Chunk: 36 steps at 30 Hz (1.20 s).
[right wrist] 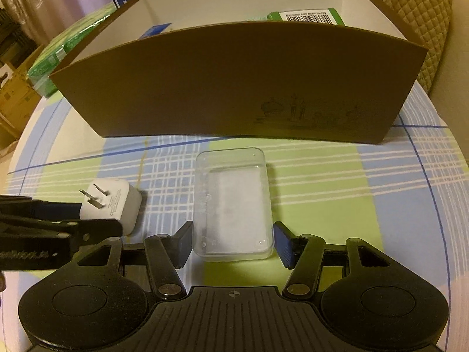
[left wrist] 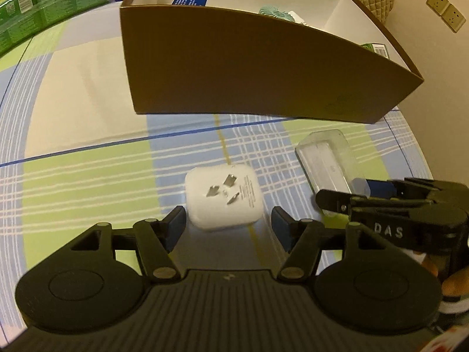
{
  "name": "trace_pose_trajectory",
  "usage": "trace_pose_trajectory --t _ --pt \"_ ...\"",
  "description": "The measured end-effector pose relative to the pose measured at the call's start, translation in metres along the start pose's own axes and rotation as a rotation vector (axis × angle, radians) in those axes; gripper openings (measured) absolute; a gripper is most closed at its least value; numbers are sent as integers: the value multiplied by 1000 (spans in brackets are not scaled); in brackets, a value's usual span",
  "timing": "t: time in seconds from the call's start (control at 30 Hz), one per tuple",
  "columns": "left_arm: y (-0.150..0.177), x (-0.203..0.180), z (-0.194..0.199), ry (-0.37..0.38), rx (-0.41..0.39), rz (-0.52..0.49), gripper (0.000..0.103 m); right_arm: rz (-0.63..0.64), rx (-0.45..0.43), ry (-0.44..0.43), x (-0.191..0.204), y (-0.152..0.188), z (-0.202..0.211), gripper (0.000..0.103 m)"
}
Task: Organize rigid objects
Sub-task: 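Grasp the white plug with the left tool while the right tool grasps the clear case, then lift the plug and clear case and carry them over the box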
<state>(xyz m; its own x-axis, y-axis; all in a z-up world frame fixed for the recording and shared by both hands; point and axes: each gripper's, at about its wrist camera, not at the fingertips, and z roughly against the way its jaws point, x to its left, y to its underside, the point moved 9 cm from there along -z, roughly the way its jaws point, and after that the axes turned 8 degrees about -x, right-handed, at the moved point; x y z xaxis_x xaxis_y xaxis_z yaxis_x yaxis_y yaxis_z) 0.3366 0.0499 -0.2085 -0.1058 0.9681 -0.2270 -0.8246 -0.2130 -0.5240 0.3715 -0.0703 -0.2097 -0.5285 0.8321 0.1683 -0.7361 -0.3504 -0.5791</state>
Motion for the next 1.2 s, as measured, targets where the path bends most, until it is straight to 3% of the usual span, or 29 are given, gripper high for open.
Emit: trace_pose_trajectory --t 0.1,0.23,0.5,0.67,0.77,1.2 --pt "-3 -2 -6 -13 -1 -4 62 12 -1 3 -1 -1 0 55" --pt "-8 -3 -14 -42 -7 -19 59 54 5 9 5 -2 -5 64" --pt "-9 1 -17 -55 -25 -43 58 88 -2 32 5 -12 -13 65" --pt "-8 6 -14 -64 -29 -37 58 113 -9 30 8 -15 -14 65" --pt "-8 11 -12 -72 -30 -29 58 137 -22 36 10 -16 -16 54" --pt "4 17 -4 -89 -24 -19 58 184 -4 -2 19 1 -5 54"
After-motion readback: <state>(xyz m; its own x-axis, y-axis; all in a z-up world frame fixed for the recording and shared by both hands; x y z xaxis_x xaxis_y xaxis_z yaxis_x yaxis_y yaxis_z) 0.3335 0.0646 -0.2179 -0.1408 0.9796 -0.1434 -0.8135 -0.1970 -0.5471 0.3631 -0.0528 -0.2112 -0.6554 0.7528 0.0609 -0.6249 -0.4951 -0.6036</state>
